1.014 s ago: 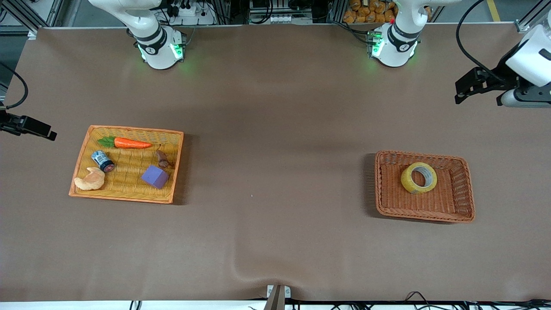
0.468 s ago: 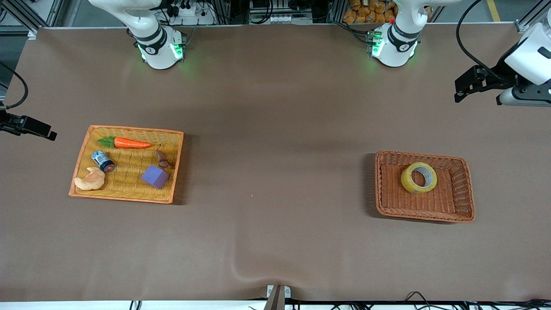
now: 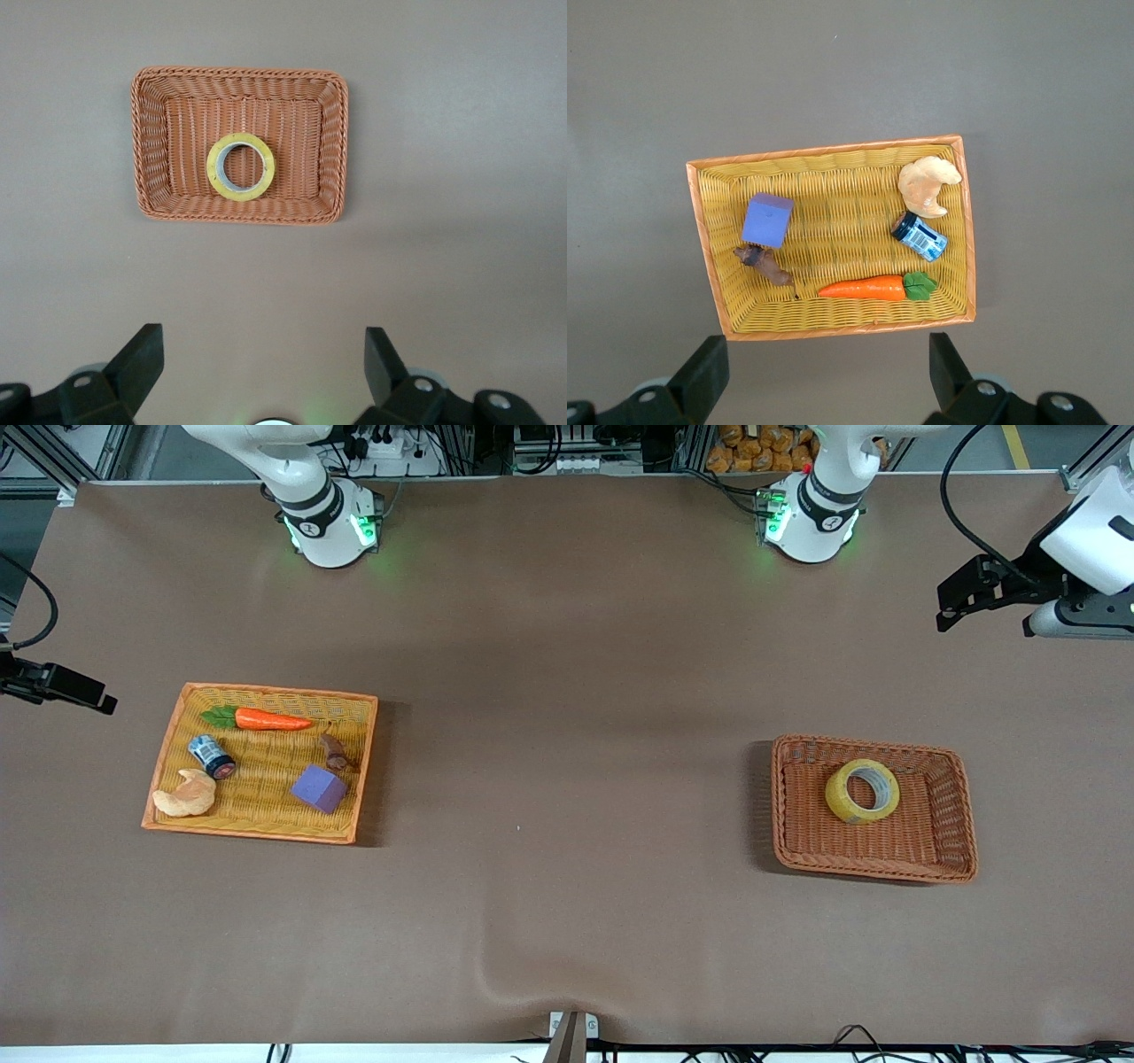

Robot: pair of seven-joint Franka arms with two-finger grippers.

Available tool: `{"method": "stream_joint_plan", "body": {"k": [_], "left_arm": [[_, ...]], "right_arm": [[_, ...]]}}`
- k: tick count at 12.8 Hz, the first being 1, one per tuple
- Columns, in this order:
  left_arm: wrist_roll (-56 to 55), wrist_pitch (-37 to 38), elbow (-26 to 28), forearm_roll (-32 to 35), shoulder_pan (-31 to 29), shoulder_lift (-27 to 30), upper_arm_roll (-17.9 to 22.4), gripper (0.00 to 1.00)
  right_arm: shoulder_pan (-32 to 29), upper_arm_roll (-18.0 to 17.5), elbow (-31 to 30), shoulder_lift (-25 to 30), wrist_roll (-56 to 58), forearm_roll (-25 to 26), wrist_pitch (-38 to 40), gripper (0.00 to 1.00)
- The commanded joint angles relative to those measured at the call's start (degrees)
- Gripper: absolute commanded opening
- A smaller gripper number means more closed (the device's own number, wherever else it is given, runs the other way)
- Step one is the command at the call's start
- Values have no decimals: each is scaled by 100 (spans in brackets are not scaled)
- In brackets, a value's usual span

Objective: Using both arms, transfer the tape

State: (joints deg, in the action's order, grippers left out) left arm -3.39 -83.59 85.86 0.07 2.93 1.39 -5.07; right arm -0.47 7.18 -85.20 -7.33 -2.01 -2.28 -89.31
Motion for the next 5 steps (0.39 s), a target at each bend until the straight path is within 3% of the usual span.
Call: {"method": "stream_joint_plan", "body": {"k": [1,5], "left_arm": [[146,80,10,-24,-12,54,6,100],[146,27,28,-51,-12,19,6,100]], "right_arm": [[-41,-50,30,65,-28,-79,2,100],[-50,-50,390,91,-28,-27,-279,100]]}}
